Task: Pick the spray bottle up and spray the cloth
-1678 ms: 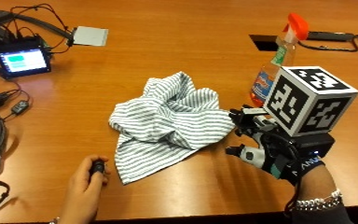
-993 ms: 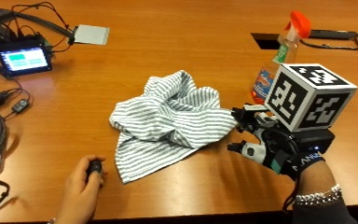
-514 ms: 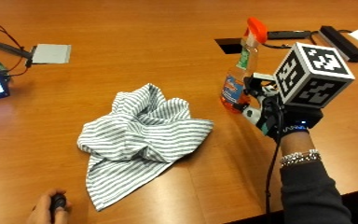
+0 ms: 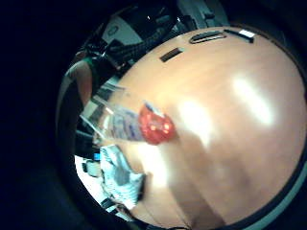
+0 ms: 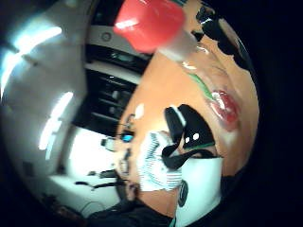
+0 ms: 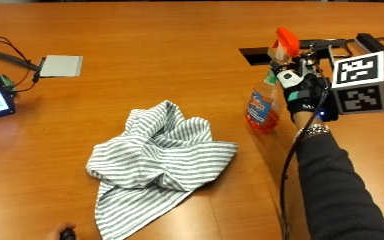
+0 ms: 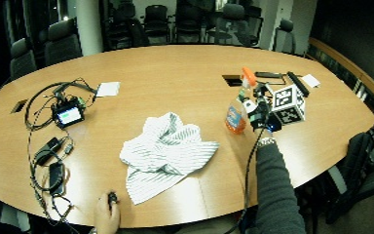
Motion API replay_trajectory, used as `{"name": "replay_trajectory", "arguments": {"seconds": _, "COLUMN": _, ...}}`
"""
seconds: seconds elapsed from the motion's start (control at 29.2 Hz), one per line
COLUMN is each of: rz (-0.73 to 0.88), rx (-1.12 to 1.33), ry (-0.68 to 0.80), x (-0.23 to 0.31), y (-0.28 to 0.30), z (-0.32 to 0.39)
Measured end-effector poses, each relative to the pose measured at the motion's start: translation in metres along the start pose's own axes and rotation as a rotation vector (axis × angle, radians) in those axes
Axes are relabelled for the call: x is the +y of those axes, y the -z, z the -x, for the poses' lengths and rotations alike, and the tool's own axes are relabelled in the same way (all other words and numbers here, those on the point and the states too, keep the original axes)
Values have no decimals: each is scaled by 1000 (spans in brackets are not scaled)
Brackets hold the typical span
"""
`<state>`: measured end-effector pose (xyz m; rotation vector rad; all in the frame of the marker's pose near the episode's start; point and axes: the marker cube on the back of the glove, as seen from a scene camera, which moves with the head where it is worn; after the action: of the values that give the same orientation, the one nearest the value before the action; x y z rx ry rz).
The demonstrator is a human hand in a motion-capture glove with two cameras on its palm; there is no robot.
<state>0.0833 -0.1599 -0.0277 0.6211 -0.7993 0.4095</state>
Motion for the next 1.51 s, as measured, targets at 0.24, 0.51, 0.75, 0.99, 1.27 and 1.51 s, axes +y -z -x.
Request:
{"name": "replay_trajectory", "arguments": {"seconds": 0.24, "rz": -77, "rx": -164, "ry": -9, "x": -30, "y": 24, "z": -24}}
{"name": "replay_trajectory", "arguments": {"seconds": 0.51, "rz": -192, "rx": -216, "ry": 77, "x": -41, "y": 54, "z": -49}}
{"name": "replay_trajectory", "arguments": {"seconds": 0.75, "rz": -246, "rx": -272, "ry": 118, "x": -47, "y": 96, "z": -94}}
{"name": "replay_trajectory", "arguments": {"seconds": 0.99, "rz": 272, "rx": -189, "ry": 231, "x": -26, "y": 84, "z": -35}}
{"name": "replay_trajectory", "arguments": {"seconds": 1.27, "rz": 835, "rx": 155, "ry": 324, "x": -11, "y": 52, "z": 67}}
{"name": "replay_trajectory", "arguments": {"seconds": 1.51, "rz": 1049, "rx": 455, "ry": 299, "x": 1, "y": 34, "z": 103}}
